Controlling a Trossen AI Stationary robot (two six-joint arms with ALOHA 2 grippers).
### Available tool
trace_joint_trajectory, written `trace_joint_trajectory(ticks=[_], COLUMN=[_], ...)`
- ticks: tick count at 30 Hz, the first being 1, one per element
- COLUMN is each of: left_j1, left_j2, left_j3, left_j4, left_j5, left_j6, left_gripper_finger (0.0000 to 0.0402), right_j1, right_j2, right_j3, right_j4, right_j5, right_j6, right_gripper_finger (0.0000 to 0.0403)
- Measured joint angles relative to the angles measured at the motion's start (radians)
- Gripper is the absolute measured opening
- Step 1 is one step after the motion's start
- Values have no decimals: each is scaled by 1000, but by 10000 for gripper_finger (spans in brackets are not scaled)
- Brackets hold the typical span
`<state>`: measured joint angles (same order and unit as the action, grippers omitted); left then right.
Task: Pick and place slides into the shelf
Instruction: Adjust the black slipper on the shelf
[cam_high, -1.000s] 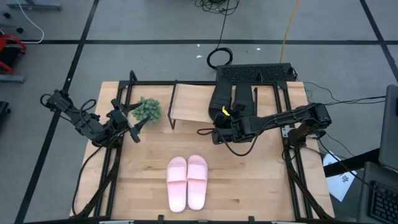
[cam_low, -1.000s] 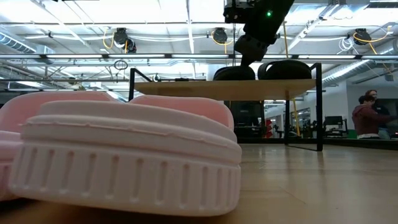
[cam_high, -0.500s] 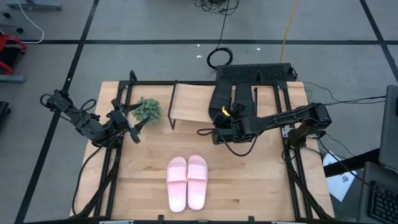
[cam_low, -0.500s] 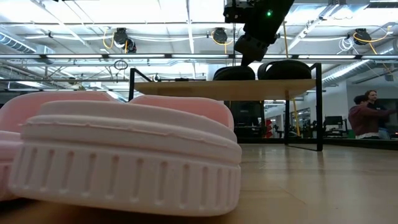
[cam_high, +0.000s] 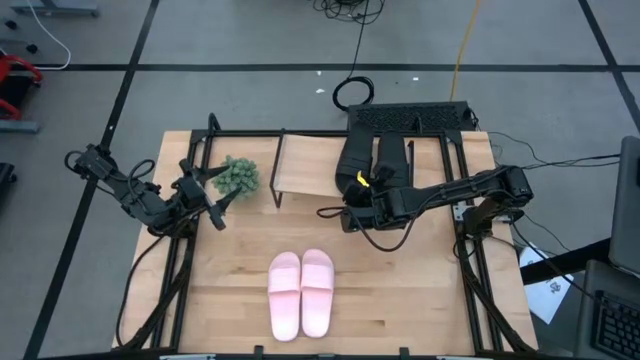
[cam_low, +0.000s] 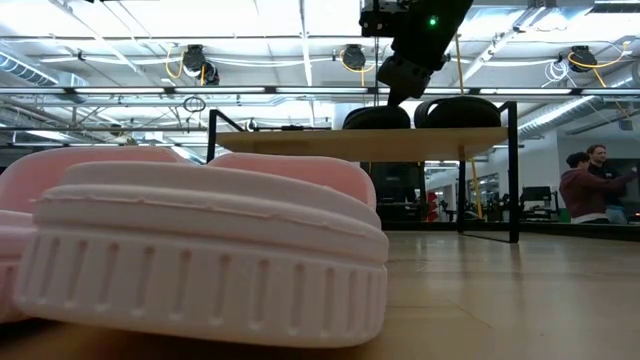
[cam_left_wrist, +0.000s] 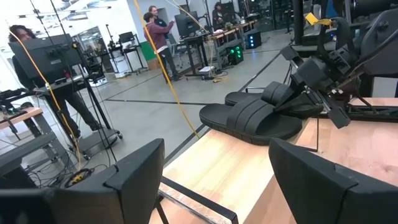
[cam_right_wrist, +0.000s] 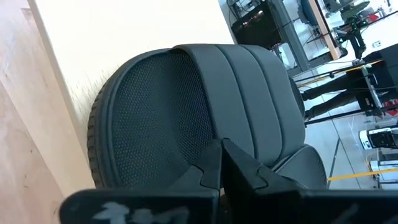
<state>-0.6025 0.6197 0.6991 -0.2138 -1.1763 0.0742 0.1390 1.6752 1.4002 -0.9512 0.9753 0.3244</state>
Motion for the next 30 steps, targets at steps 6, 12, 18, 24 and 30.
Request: trace_joint_trajectory(ticks=[6, 12, 18, 24, 30], left_j1=[0, 0, 0, 0, 0], left_j2=[0, 0, 0, 0, 0], left_j3=[0, 0, 0, 0, 0], left_j4=[0, 0, 0, 0, -1], left_j5=[0, 0, 0, 0, 0], left_j6=[0, 0, 0, 1, 1], left_gripper_finger=[294, 294, 294, 294, 294], right_j1=[0, 0, 0, 0, 0], right_j2=[1, 1, 1, 1, -18], right_j3=[-1, -1, -1, -1, -1], right_j4=[2, 4, 8, 38, 65], right_j5=[-124, -168, -169, -168, -169], right_j6=[2, 14, 7, -40, -79], right_gripper_finger=[0, 0, 0, 0, 0])
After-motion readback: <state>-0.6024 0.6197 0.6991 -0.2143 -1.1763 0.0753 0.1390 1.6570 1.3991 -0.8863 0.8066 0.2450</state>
